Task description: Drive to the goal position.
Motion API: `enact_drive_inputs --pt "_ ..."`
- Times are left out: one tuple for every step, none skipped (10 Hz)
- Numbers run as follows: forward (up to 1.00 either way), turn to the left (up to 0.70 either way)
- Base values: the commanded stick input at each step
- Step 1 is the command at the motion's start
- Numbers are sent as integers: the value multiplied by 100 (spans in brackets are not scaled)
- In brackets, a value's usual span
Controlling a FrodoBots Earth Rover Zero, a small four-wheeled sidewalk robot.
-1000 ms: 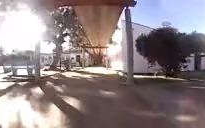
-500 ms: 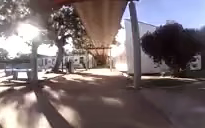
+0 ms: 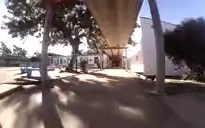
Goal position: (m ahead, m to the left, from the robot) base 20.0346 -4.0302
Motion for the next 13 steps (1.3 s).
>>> enact_drive_inputs --pt "70 0" --pt "70 0" --pt "70 0" --pt "70 0" --pt "70 0" --pt "70 0" --pt "70 0" --pt "70 0" --pt "70 0" --pt "70 0" --pt "70 0" --pt "70 0" --pt "70 -35"
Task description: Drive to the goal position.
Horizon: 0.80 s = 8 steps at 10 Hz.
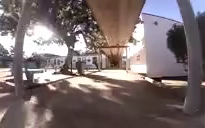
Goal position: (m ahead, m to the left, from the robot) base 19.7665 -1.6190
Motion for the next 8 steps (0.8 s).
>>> enact_drive_inputs --pt "70 -35" --pt "70 -35" --pt "70 -35" --pt "70 0" --pt "70 0" --pt "70 0" --pt "70 0" --pt "70 0"
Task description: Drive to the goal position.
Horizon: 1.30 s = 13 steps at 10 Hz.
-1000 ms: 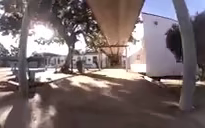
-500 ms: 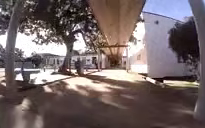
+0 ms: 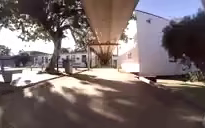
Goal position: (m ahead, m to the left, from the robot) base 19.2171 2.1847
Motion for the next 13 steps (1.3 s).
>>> enact_drive_inputs --pt "70 0" --pt "70 0" --pt "70 0" --pt "70 0" --pt "70 0" --pt "70 0" --pt "70 0" --pt "70 0" --pt "70 0" --pt "70 0" --pt "70 0" --pt "70 0" --pt "70 0"
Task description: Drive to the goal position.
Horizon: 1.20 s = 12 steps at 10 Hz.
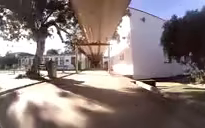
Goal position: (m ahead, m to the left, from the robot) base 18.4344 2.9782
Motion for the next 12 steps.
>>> enact_drive_inputs --pt "70 0" --pt "70 0" --pt "70 0" --pt "70 0" --pt "70 0" --pt "70 0" --pt "70 0" --pt "70 0" --pt "70 0" --pt "70 0" --pt "70 0" --pt "70 0"
